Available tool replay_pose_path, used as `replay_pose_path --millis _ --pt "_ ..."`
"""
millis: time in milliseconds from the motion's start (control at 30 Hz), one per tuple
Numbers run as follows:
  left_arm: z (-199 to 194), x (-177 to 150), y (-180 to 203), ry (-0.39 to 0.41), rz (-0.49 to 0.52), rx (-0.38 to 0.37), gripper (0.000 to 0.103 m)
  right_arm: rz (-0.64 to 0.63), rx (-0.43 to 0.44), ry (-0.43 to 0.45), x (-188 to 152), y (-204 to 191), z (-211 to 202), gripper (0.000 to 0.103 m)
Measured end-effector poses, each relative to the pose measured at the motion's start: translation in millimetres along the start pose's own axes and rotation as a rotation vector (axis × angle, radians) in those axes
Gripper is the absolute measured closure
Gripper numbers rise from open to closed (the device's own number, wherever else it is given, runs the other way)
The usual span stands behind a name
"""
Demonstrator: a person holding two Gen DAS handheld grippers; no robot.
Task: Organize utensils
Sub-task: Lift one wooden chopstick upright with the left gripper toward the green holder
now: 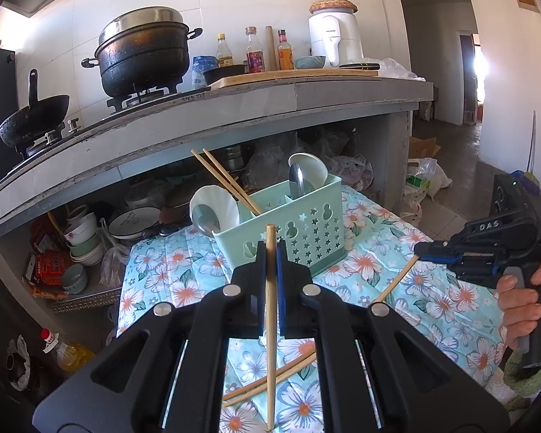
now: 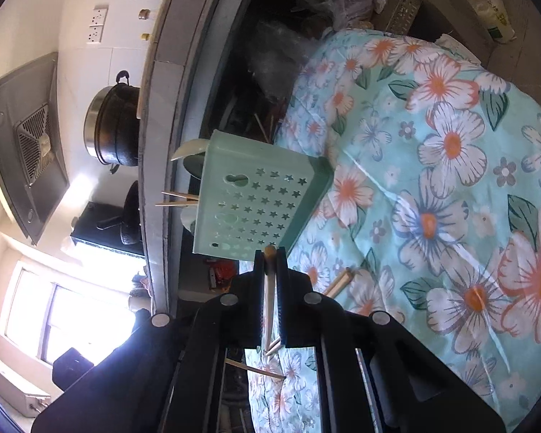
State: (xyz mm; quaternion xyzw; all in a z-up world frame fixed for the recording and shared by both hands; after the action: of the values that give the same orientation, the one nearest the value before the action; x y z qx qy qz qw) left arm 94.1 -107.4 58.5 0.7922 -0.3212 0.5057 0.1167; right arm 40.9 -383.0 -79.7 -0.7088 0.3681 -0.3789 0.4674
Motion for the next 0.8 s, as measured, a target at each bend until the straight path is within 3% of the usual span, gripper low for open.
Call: replay_pose_path --millis 800 --pt "1.5 0.1 6.8 -0.009 0.027 0.013 0.099 -0.040 0.025 0.072 6.1 -13.3 -29.6 0.096"
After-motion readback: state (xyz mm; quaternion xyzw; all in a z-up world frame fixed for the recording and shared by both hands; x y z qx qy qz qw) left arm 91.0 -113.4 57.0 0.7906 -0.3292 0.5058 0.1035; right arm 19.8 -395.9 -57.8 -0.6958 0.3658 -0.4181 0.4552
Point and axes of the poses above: each gripper's, at about its wrist camera, not at the fingertips, and z roughly the way its jaws point, y to its right, x to its top, the point moved 1 cm from there along z, roughly the way its jaws point, and after that the axes turned 2 degrees about -z, right-handed, at the moved point
